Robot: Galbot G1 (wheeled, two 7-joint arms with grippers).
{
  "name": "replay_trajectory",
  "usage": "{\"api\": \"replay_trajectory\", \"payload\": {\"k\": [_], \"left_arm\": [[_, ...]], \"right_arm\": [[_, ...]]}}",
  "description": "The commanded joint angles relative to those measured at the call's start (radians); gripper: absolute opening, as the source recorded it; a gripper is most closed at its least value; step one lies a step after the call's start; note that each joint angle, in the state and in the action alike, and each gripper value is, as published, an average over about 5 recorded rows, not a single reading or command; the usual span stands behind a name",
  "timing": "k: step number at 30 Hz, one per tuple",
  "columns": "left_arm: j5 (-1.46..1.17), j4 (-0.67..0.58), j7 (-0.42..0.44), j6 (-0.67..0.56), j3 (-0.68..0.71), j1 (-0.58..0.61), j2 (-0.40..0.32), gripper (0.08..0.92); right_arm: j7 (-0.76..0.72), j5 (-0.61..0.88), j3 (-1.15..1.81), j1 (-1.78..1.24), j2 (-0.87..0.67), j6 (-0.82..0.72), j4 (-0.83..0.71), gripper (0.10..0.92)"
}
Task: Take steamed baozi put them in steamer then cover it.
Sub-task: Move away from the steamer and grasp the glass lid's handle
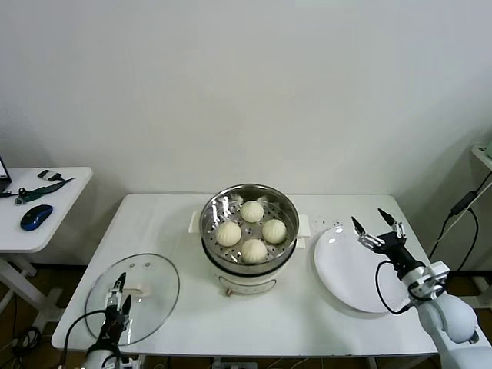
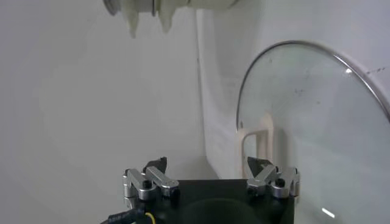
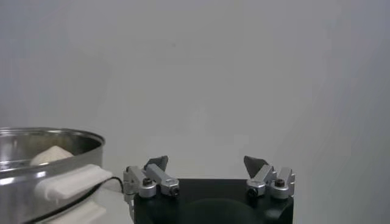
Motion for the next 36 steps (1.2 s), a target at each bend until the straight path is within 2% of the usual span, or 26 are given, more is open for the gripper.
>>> {"api": "replay_trajectory", "payload": {"k": [1,21,24,36], "left_arm": [[0.004,0.128,-0.046,-0.032,0.003,-0.118,0.008,0.823],[-0.002,0.279,-0.100,-0.065,0.002,-0.229,0.021,0.814],[-0.002,0.290,-0.109,-0.071,0.001,-0.231,0.022,0.757],[-0.057,0.239,-0.115,-0.084,-0.001,-0.212,0.032,0.412]], "right_arm": [[-0.002,-0.017,0.037,-0.033,0.022,0.000,-0.003,0.823],[-0.025,-0.071,0.033,-0.027,0.042,0.016,-0.027,0.823],[-0.029,-0.077,0.032,-0.027,0.045,0.018,-0.028,0.823],[-0.038,-0.102,0.029,-0.020,0.049,0.025,-0.039,0.823]]}}
